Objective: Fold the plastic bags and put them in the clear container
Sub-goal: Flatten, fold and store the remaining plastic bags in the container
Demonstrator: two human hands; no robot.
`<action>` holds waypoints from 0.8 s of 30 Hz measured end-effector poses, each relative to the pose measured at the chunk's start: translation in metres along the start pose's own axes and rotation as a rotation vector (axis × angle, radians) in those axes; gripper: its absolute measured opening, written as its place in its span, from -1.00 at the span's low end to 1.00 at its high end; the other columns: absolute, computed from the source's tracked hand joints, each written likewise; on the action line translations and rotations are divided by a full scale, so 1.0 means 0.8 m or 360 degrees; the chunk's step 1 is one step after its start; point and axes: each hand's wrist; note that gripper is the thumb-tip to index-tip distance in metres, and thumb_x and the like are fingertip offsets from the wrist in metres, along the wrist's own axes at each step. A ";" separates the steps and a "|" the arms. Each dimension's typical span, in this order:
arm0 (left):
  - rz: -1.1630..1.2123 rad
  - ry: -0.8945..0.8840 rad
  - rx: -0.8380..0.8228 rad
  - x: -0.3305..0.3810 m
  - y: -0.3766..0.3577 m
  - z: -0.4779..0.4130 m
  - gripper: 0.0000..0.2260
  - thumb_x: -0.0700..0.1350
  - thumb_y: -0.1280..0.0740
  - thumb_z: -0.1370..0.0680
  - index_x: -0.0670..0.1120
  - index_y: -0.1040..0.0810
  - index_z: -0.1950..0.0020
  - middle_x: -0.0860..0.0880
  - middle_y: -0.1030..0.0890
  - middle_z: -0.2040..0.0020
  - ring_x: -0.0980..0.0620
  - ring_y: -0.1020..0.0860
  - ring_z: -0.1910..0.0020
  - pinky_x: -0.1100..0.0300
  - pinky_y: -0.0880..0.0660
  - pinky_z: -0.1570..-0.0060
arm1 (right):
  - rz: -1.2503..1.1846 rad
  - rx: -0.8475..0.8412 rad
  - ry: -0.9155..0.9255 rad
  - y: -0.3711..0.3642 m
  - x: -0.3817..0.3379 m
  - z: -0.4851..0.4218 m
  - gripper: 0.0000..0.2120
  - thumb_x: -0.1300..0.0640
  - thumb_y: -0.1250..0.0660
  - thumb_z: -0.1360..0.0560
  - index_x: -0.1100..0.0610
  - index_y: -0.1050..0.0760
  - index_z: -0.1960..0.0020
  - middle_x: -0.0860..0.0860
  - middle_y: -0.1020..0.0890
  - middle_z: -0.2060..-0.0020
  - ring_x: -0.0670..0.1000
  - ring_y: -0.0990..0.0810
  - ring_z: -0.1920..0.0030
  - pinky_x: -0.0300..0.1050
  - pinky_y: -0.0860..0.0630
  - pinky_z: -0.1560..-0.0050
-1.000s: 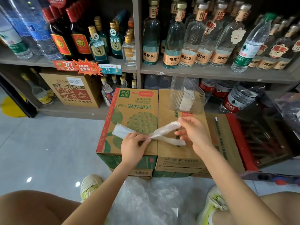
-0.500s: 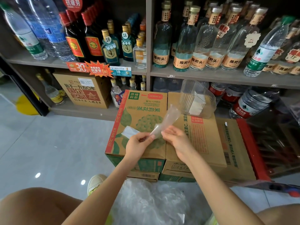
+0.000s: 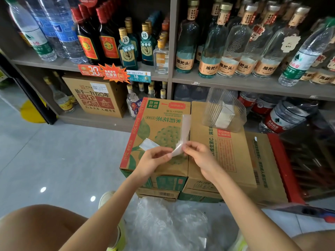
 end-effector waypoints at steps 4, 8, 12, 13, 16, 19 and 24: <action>0.0212 -0.0003 0.0137 0.003 0.009 -0.004 -0.71 0.04 -0.32 -0.46 -0.11 -0.65 -0.05 -0.08 -0.68 0.00 -0.06 -0.59 -0.08 0.14 -0.47 -0.15 | 0.0203 -0.0088 -0.0042 0.004 -0.003 0.002 -0.93 0.20 -0.34 -0.52 0.10 -0.60 0.04 0.00 -0.63 0.17 -0.10 -0.49 0.22 -0.28 -0.45 0.12; 0.0410 0.0093 0.0239 0.008 0.015 -0.011 -0.62 0.06 -0.15 -0.64 -0.22 -0.58 -0.10 -0.20 -0.67 -0.01 -0.17 -0.64 -0.03 0.06 -0.55 -0.07 | 0.0505 -0.0211 -0.0015 0.003 -0.008 -0.001 -0.94 0.18 -0.35 -0.52 0.11 -0.61 0.09 -0.07 -0.59 0.29 -0.26 -0.46 0.37 -0.42 -0.38 0.30; 0.0467 0.0231 0.0317 0.014 0.022 -0.018 -0.58 0.18 -0.13 -0.61 -0.15 -0.50 -0.17 -0.25 -0.64 0.02 -0.20 -0.66 0.08 -0.01 -0.59 0.01 | 0.0958 -0.0330 0.0034 -0.005 -0.012 -0.013 -0.86 0.10 -0.37 -0.52 0.10 -0.62 0.19 -0.02 -0.60 0.30 -0.09 -0.52 0.25 -0.14 -0.43 0.13; 0.0428 0.0246 0.0320 0.014 0.025 -0.021 -0.58 0.19 -0.22 -0.58 -0.13 -0.48 -0.21 -0.24 -0.61 -0.03 -0.19 -0.66 0.10 0.01 -0.60 0.03 | 0.1091 -0.0355 0.0039 -0.007 -0.011 -0.017 -0.84 0.07 -0.37 -0.51 0.10 -0.62 0.20 0.01 -0.61 0.29 -0.02 -0.52 0.24 -0.06 -0.45 0.11; 0.0229 0.0217 0.0363 0.013 0.029 -0.027 -0.61 0.01 -0.44 -0.50 -0.11 -0.47 -0.26 -0.18 -0.57 -0.06 -0.10 -0.66 0.14 0.02 -0.61 0.00 | 0.1383 -0.0373 0.0041 -0.013 -0.009 -0.025 -0.85 -0.01 -0.37 -0.49 0.05 -0.64 0.15 0.00 -0.67 0.21 0.09 -0.61 0.14 0.04 -0.54 0.06; -0.0053 0.0130 0.0515 0.013 0.028 -0.033 -0.66 -0.14 -0.44 -0.50 -0.04 -0.47 -0.25 -0.06 -0.59 0.05 0.02 -0.61 0.10 0.14 -0.57 0.05 | 0.1460 -0.0365 0.0063 -0.015 -0.004 -0.029 -0.89 -0.07 -0.38 -0.47 -0.04 -0.61 0.14 -0.07 -0.66 0.22 0.03 -0.61 0.14 0.03 -0.54 0.05; -0.0110 0.0094 0.0686 0.008 0.030 -0.038 -0.73 -0.16 -0.42 -0.51 -0.02 -0.50 -0.19 -0.08 -0.59 0.08 -0.02 -0.58 0.10 0.09 -0.54 0.08 | 0.1351 -0.0234 0.0132 -0.015 0.010 -0.026 -0.89 -0.10 -0.36 -0.49 -0.09 -0.50 0.06 -0.14 -0.57 0.25 -0.08 -0.54 0.26 -0.08 -0.49 0.19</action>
Point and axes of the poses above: each hand's wrist, its own z-axis away from the middle knuckle, its own y-axis out of the back of the hand, x = y × z
